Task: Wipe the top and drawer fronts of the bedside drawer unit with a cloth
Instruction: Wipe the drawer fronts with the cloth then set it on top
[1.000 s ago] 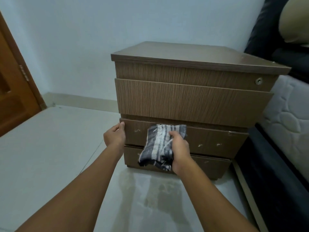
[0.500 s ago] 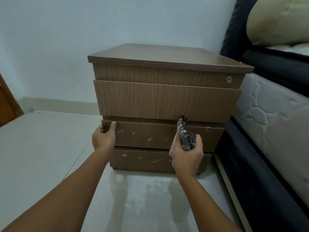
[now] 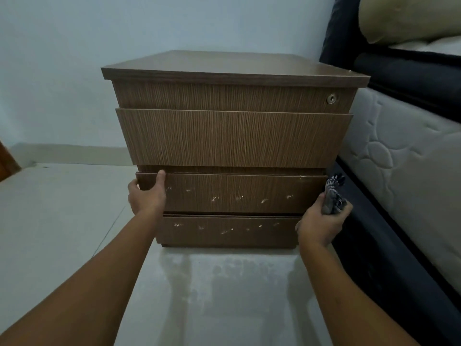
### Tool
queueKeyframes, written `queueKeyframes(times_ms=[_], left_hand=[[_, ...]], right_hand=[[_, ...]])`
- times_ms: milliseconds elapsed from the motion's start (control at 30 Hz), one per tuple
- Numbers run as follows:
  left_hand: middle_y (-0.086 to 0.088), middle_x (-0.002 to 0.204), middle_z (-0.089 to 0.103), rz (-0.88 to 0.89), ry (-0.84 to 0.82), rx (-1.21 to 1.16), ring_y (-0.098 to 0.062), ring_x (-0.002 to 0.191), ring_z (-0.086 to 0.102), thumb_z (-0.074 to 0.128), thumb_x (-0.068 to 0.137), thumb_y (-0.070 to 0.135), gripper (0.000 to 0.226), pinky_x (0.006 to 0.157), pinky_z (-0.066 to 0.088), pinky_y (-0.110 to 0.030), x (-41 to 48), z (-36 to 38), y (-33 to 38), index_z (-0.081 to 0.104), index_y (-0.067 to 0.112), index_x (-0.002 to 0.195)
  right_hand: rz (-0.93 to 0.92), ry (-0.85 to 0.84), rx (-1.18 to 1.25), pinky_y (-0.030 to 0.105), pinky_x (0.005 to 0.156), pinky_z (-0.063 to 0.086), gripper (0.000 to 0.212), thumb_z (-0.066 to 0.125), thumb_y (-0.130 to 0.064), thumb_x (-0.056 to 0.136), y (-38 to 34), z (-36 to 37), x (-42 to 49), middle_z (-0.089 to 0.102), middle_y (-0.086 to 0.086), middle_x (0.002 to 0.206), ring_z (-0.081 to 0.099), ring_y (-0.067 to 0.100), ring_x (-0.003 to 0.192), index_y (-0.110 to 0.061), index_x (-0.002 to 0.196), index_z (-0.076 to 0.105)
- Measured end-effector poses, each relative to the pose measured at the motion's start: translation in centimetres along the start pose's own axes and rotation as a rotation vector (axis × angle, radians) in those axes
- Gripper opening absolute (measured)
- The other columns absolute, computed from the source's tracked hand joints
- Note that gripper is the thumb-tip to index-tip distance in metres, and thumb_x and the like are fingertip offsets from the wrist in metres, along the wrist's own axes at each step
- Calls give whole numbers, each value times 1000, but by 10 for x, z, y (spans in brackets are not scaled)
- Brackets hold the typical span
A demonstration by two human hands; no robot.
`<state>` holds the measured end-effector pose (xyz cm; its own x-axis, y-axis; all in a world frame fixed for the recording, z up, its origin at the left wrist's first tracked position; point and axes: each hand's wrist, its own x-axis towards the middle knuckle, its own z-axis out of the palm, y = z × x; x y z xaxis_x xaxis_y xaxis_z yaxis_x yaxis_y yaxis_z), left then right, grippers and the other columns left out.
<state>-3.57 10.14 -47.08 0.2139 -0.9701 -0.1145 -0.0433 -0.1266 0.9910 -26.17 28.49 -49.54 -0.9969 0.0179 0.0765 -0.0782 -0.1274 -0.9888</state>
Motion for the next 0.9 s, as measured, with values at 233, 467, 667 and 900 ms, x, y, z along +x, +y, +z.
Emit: queueKeyframes(times_ms=[233, 467, 667, 900], left_hand=[[-10, 143, 48, 9, -23, 5, -31, 129, 48, 69, 85, 47, 70, 105, 40, -44, 12, 1, -5, 35, 19, 139], [-10, 143, 46, -3, -93, 14, -30, 128, 47, 68, 85, 46, 67, 104, 40, -43, 16, -3, -2, 33, 20, 136], [-9, 141, 47, -8, -117, 15, -29, 128, 47, 70, 85, 44, 65, 102, 41, -43, 15, -7, 1, 34, 21, 135], [2, 115, 47, -1, -140, 3, -18, 106, 48, 68, 85, 46, 53, 91, 43, -38, 22, -13, -2, 41, 23, 124]], right_hand=[[34, -72, 22, 29, 68, 48, 43, 48, -29, 100, 14, 39, -2, 55, 6, 133, 61, 23, 105, -38, 140, 34], [-5, -107, -38, 37, 114, 17, 69, 46, -21, 102, 20, 65, -25, 5, 9, 164, 12, 28, 149, -32, 155, 4], [-114, -259, -90, 36, 116, 1, 75, 46, -13, 101, 35, 83, -60, -12, 8, 163, -12, 26, 149, -23, 155, -5], [-182, -386, -148, 60, 119, 6, 87, 52, -8, 97, 45, 104, -105, -24, -12, 153, -24, 15, 143, -26, 151, -13]])
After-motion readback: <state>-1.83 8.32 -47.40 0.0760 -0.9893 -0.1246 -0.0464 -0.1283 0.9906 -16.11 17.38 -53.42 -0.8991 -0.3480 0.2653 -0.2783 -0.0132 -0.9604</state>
